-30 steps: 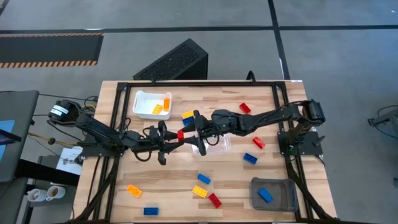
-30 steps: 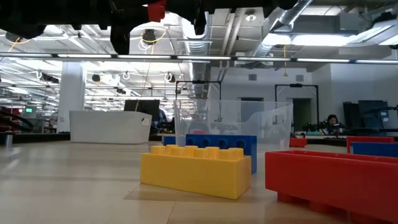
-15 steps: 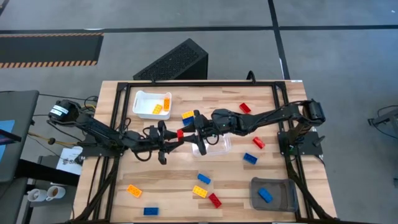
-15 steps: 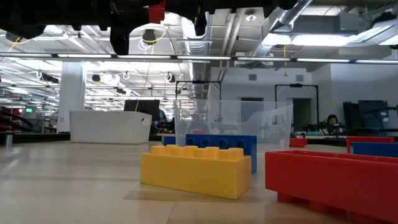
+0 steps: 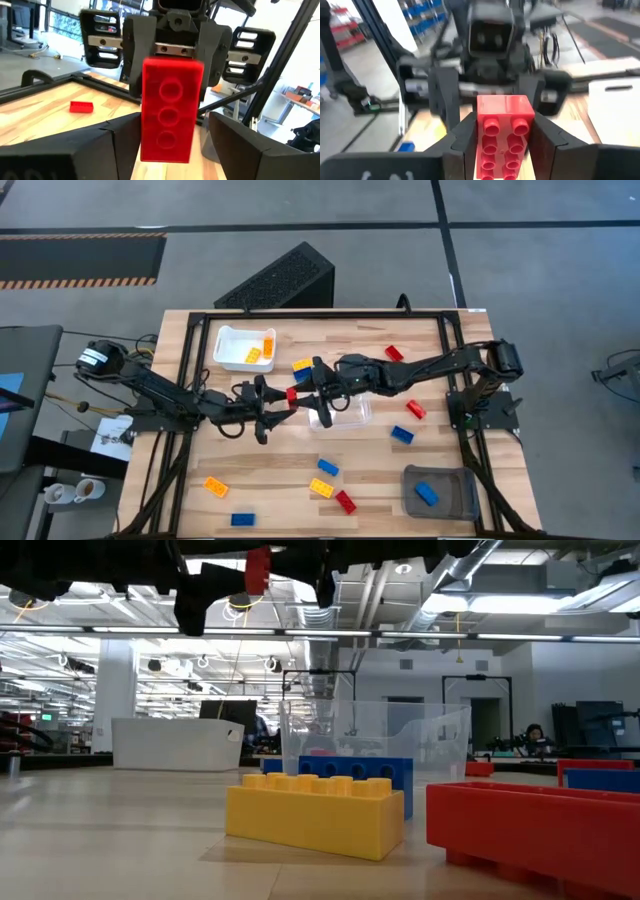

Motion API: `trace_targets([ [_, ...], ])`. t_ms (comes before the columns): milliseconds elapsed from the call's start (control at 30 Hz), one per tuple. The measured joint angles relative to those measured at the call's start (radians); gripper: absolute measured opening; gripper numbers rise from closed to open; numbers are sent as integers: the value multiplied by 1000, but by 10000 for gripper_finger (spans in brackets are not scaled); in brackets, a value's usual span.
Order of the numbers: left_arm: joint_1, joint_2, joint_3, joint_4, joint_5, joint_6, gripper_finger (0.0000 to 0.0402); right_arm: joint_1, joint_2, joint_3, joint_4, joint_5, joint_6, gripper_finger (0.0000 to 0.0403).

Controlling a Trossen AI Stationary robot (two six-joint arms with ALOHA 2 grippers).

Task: Sort & place blocks by color
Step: Put the red game piece into the transparent bin

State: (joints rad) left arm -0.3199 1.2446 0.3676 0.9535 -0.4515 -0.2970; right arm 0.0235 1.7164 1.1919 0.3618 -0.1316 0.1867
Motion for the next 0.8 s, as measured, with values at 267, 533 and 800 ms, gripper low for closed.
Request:
trace_targets([
  [267, -17, -182, 0, -247, -44, -15, 213, -6, -33, 0, -197, 2, -12, 137],
  [533, -74, -314, 0, -433, -137, -20, 213, -6, -63, 0, -586, 66, 4, 137],
  [800, -124, -307, 0, -480, -207, -29, 213, -40, -40, -21, -762, 134, 23, 148],
])
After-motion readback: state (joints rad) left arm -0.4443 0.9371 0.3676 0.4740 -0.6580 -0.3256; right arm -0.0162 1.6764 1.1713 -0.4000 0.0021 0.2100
